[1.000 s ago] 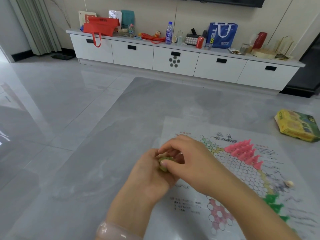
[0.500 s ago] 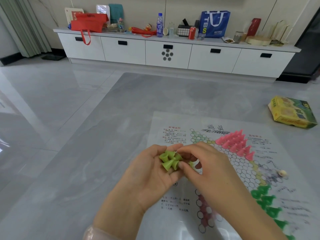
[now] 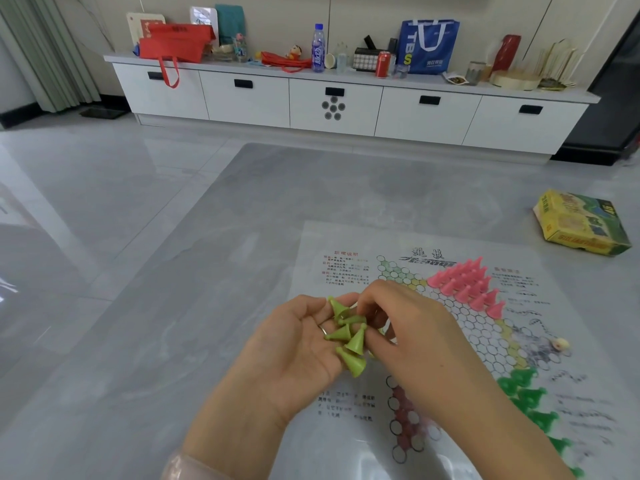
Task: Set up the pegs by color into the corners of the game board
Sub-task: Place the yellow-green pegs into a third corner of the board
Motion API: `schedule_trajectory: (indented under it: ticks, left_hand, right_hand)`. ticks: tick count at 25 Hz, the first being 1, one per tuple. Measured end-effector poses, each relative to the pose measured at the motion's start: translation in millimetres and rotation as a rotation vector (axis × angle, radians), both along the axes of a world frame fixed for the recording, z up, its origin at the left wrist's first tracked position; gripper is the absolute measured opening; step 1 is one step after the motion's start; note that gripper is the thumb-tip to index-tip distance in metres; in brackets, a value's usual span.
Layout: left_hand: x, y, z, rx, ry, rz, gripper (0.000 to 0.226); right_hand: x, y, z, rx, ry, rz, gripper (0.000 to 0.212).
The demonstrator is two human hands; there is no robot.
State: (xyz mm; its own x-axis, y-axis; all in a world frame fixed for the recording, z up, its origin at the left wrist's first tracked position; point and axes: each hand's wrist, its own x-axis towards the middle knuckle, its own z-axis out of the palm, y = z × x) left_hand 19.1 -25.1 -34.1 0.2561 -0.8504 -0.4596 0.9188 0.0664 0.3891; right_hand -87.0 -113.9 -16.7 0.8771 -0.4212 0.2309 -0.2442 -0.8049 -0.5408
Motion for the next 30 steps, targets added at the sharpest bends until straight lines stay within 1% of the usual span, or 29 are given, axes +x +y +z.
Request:
schedule_trajectory:
  ticks: [2,4,6,9,12,13,14,16,17,18,20,22,23,24,27,28,30]
  left_hand:
    - [-1,0,0,-0.024,0.051,0.013,0.043]
    - [-3,0,0,-0.043,0.082,0.02,0.034]
    - [-5,0,0,-0.04,0.087,0.025,0.031]
    - [-7,0,-2,-0.013,0.051,0.025,0.032]
    - [-10,-1,0,0.016,0.01,0.017,0.04]
    - [-10,-1,1,0.023,0.017,0.033,0.04]
    - [-10,0,3,0.029,0.024,0.053,0.035]
    - [-10,1,5,0.075,-0.011,0.097,0.021]
    - [-10,2,6,0.117,-0.067,0.105,0.023]
    - [-10,3,7,0.162,-0.152,0.111,0.029]
    - [-10,5,10,0.256,-0.388,0.132,0.04]
    - [-14,5,10,0.363,-0.691,0.072,0.048]
    - [-17,6,9,0.405,-0.852,0.013,0.048]
    - [-20,7,7,0.426,-0.997,-0.046,0.045]
    - [-25,9,-3,0.449,-1.299,-0.159,0.028]
    - [-24,9,-4,0.478,-1.447,-0.199,0.025]
    - [-25,10,-5,0.592,-1.8,-0.292,0.021]
  right_hand:
    - [0,0,1,0.014,0.002,0.008,0.012]
    - [1,0,1,-0.012,0.017,0.008,0.016]
    - [2,1,-1,-0.042,0.028,-0.001,0.02]
    - [4,2,-3,-0.043,0.056,-0.017,0.022]
    - [3,3,-3,-0.044,0.058,-0.032,0.016]
    - [1,3,-1,-0.033,0.041,-0.044,0.011]
    - [0,3,2,-0.017,0.013,-0.064,0.007]
    - [-5,0,8,0.063,-0.08,-0.128,0.009]
    - [-7,-2,11,0.131,-0.151,-0.173,0.012]
    - [-10,-5,14,0.197,-0.225,-0.222,0.015]
    - [-13,-12,16,0.292,-0.325,-0.31,0.015]
    - [-16,-18,15,0.332,-0.361,-0.366,0.015]
    - [-17,-21,13,0.341,-0.363,-0.38,0.018]
    - [-18,-24,12,0.352,-0.362,-0.392,0.02]
    - [-20,-27,10,0.378,-0.353,-0.422,0.022]
    - [-21,-27,10,0.375,-0.351,-0.429,0.02]
    - [-23,-28,11,0.367,-0.35,-0.441,0.016]
